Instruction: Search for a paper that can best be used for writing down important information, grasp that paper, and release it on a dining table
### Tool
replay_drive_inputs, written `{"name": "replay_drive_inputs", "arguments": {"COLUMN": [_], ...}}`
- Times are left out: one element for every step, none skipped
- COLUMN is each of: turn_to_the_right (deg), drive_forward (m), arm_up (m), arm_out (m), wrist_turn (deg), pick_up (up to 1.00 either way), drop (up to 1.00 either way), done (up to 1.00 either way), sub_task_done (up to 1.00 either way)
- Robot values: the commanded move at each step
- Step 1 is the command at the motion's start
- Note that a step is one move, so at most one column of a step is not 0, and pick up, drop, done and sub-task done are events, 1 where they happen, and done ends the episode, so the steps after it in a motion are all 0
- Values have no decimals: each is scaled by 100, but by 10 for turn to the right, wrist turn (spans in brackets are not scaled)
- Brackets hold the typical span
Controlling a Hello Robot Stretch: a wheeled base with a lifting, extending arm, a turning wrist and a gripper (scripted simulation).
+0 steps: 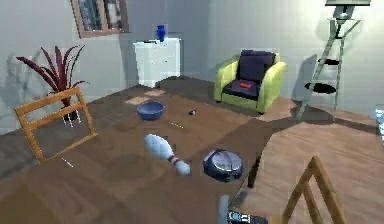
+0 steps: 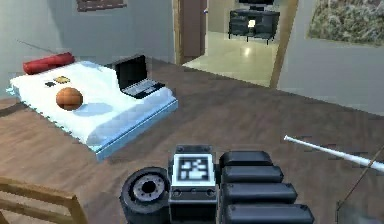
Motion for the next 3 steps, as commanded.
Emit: {"name": "replay_drive_inputs", "arguments": {"turn_to_the_right": [-450,-450,-450], "drive_forward": [0,0,0], "arm_up": [0,0,0], "arm_out": [0,0,0], "wrist_turn": [0,0,0], "pick_up": [0,0,0], "drop": [0,0,0], "done": [0,0,0], "sub_task_done": [0,0,0]}}
